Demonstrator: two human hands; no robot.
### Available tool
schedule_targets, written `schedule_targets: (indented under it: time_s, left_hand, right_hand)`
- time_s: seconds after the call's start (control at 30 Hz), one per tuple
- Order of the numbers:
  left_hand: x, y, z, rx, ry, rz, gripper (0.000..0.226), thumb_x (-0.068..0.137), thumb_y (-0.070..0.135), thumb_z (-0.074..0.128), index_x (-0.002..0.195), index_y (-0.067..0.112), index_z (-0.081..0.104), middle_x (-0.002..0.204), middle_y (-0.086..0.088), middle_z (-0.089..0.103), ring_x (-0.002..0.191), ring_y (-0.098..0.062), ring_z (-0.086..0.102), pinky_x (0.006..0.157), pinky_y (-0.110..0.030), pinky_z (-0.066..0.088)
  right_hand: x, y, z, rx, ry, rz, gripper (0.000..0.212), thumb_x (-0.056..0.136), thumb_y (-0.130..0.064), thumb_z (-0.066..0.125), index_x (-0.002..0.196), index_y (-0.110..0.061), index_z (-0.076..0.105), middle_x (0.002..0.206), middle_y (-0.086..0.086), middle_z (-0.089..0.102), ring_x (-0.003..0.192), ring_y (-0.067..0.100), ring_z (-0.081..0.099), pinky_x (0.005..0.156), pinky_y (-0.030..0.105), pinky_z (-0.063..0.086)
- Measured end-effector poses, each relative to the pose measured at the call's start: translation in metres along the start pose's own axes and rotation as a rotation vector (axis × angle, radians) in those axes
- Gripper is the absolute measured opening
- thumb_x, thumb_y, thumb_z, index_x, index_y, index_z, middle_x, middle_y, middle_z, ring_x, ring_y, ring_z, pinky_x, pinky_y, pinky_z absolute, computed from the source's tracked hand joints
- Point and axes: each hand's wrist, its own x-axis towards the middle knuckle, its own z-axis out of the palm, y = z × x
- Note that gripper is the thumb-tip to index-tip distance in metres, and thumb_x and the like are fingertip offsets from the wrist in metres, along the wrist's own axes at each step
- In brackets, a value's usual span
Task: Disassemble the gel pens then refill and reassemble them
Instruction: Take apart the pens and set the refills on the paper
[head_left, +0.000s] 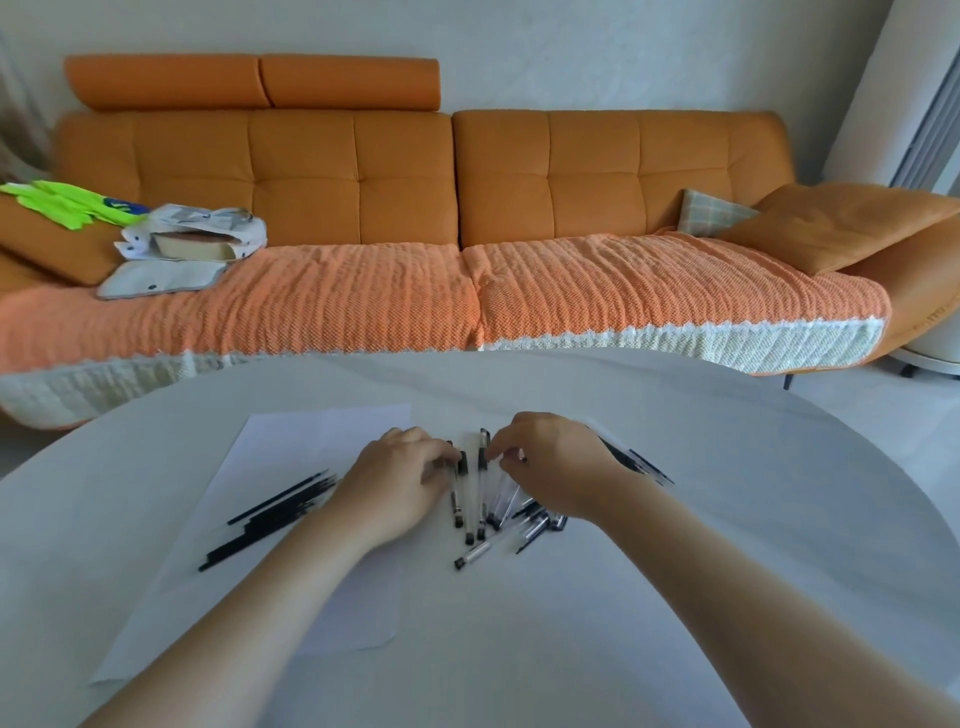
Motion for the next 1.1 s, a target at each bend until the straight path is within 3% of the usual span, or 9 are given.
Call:
schedule_targets:
  time_s: [0.1, 0.23, 0.53, 0.63, 0.73, 0.8, 0.87, 0.97, 1.1]
  left_hand:
    - [0.002, -0.001, -0.006, -0.007, -0.016, -0.001, 0.023, 0.095, 0.03, 0.053, 0.113, 0.033, 0.066, 0.1, 0.015, 0.057, 0.099, -0.011, 0.05, 0.088, -0.03, 0.043]
    - [-0.002, -0.002, -0.013, -0.015, -0.015, -0.017, 0.018, 0.094, 0.032, 0.054, 0.105, 0.033, 0.067, 0.102, 0.015, 0.062, 0.097, -0.01, 0.052, 0.088, -0.03, 0.046]
    - [-0.007, 0.0, -0.021, -0.094, -0.035, -0.107, 0.024, 0.095, 0.029, 0.051, 0.113, 0.035, 0.065, 0.109, 0.013, 0.063, 0.102, -0.011, 0.057, 0.091, -0.033, 0.049]
    - [-0.008, 0.009, -0.025, -0.107, -0.013, -0.082, 0.017, 0.095, 0.035, 0.051, 0.101, 0.035, 0.067, 0.101, 0.018, 0.062, 0.1, -0.01, 0.055, 0.087, -0.03, 0.047]
    - [-0.007, 0.023, -0.037, -0.385, -0.065, -0.121, 0.02, 0.089, 0.053, 0.056, 0.09, 0.037, 0.067, 0.087, 0.014, 0.069, 0.084, -0.008, 0.063, 0.078, -0.026, 0.05]
    - [-0.007, 0.03, -0.047, -0.642, -0.108, -0.121, 0.017, 0.092, 0.043, 0.06, 0.098, 0.032, 0.071, 0.084, 0.006, 0.073, 0.071, -0.01, 0.064, 0.075, -0.024, 0.052]
    - [-0.005, 0.03, -0.056, -0.712, -0.089, -0.093, 0.018, 0.095, 0.021, 0.06, 0.109, 0.023, 0.071, 0.081, -0.001, 0.074, 0.062, -0.007, 0.06, 0.068, -0.015, 0.049]
    - [-0.005, 0.023, -0.061, -0.623, -0.012, -0.07, 0.024, 0.097, 0.012, 0.056, 0.113, 0.023, 0.071, 0.081, 0.004, 0.074, 0.062, -0.004, 0.057, 0.065, -0.008, 0.044]
    - [-0.007, 0.019, -0.06, -0.444, 0.032, -0.057, 0.022, 0.096, 0.022, 0.059, 0.106, 0.036, 0.072, 0.086, 0.016, 0.072, 0.078, 0.002, 0.058, 0.072, -0.011, 0.044]
  right_hand:
    - [0.007, -0.005, 0.006, -0.022, -0.008, -0.049, 0.028, 0.1, -0.025, 0.048, 0.113, -0.036, 0.07, 0.113, -0.009, 0.063, 0.102, 0.016, 0.058, 0.074, 0.027, 0.043]
    - [0.012, -0.005, 0.013, -0.067, 0.006, -0.086, 0.023, 0.1, -0.027, 0.051, 0.109, -0.038, 0.07, 0.107, -0.011, 0.064, 0.1, 0.015, 0.057, 0.077, 0.029, 0.046]
    - [0.019, -0.007, 0.014, -0.26, 0.082, -0.317, 0.021, 0.081, -0.009, 0.076, 0.091, -0.028, 0.075, 0.092, -0.002, 0.063, 0.08, 0.021, 0.056, 0.061, 0.032, 0.047]
    - [0.019, -0.004, 0.006, -0.24, 0.177, -0.373, 0.012, 0.086, -0.016, 0.074, 0.092, -0.025, 0.07, 0.1, -0.002, 0.063, 0.081, 0.019, 0.057, 0.071, 0.031, 0.046]
    - [0.021, -0.001, -0.007, -0.245, 0.252, -0.403, 0.006, 0.095, -0.024, 0.06, 0.1, -0.024, 0.063, 0.096, -0.007, 0.066, 0.089, 0.018, 0.061, 0.087, 0.035, 0.044]
    - [0.02, -0.002, -0.015, -0.259, 0.262, -0.381, 0.008, 0.096, -0.026, 0.059, 0.103, -0.024, 0.062, 0.089, -0.007, 0.066, 0.088, 0.019, 0.061, 0.091, 0.037, 0.043]
    - [0.016, -0.005, -0.022, -0.173, 0.244, -0.309, 0.017, 0.095, -0.026, 0.061, 0.112, -0.024, 0.062, 0.094, -0.007, 0.063, 0.088, 0.017, 0.059, 0.093, 0.035, 0.042]
    - [0.01, -0.007, -0.035, 0.09, 0.081, -0.132, 0.032, 0.099, -0.028, 0.056, 0.13, -0.023, 0.056, 0.105, -0.009, 0.056, 0.085, 0.011, 0.056, 0.081, 0.027, 0.044]
    - [0.005, -0.003, -0.043, 0.181, -0.082, -0.044, 0.02, 0.102, -0.032, 0.049, 0.107, -0.026, 0.067, 0.091, -0.005, 0.065, 0.075, 0.012, 0.06, 0.068, 0.03, 0.049]
